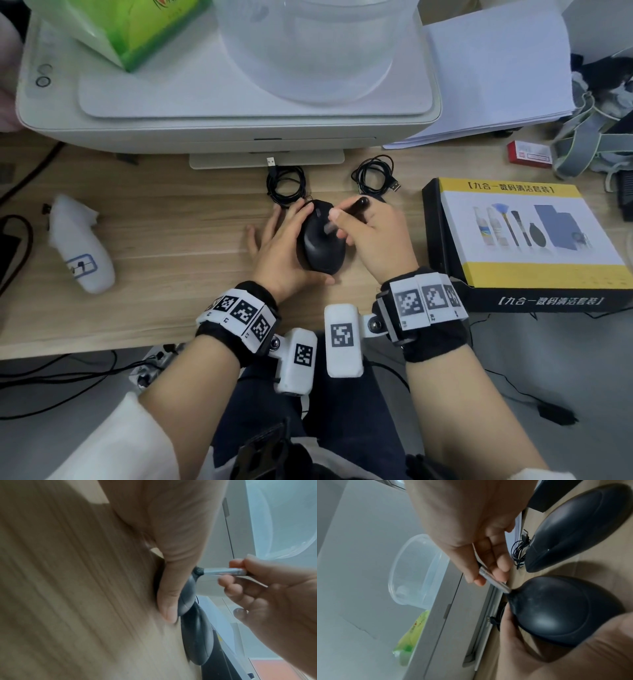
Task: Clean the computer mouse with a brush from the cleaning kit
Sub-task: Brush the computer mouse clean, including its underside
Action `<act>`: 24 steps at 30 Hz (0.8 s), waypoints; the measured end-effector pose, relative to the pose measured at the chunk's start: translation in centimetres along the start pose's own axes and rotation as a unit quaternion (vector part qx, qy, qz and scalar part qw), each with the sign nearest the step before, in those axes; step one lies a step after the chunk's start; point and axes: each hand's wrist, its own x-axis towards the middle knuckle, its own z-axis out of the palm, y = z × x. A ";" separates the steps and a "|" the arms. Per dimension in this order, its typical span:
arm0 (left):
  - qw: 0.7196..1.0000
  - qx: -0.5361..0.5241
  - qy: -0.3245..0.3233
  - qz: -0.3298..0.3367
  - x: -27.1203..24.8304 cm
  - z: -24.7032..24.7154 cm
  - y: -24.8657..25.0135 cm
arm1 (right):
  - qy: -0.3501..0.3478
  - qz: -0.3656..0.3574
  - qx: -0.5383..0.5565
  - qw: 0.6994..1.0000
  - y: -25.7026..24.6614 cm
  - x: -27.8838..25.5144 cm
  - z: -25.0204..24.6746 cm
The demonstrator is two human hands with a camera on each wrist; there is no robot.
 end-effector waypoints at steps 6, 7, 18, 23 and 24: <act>1.000 0.001 0.002 -0.002 0.0 0.0 0.1 | -0.030 0.000 0.018 0.999 -0.6 -0.2 0.2; 1.000 0.001 0.001 -0.003 0.1 0.0 0.1 | -0.025 -0.007 0.016 1.000 -0.5 -0.2 0.2; 1.000 -0.001 0.006 -0.008 0.0 0.0 0.1 | 0.032 0.019 0.047 0.998 0.7 -0.5 -0.6; 1.000 0.002 0.013 -0.009 0.1 0.2 0.1 | 0.032 0.019 0.044 0.998 0.9 -0.9 -1.4; 1.000 0.004 0.014 -0.009 0.1 0.2 0.1 | 0.037 0.016 0.048 0.998 0.9 -1.0 -1.5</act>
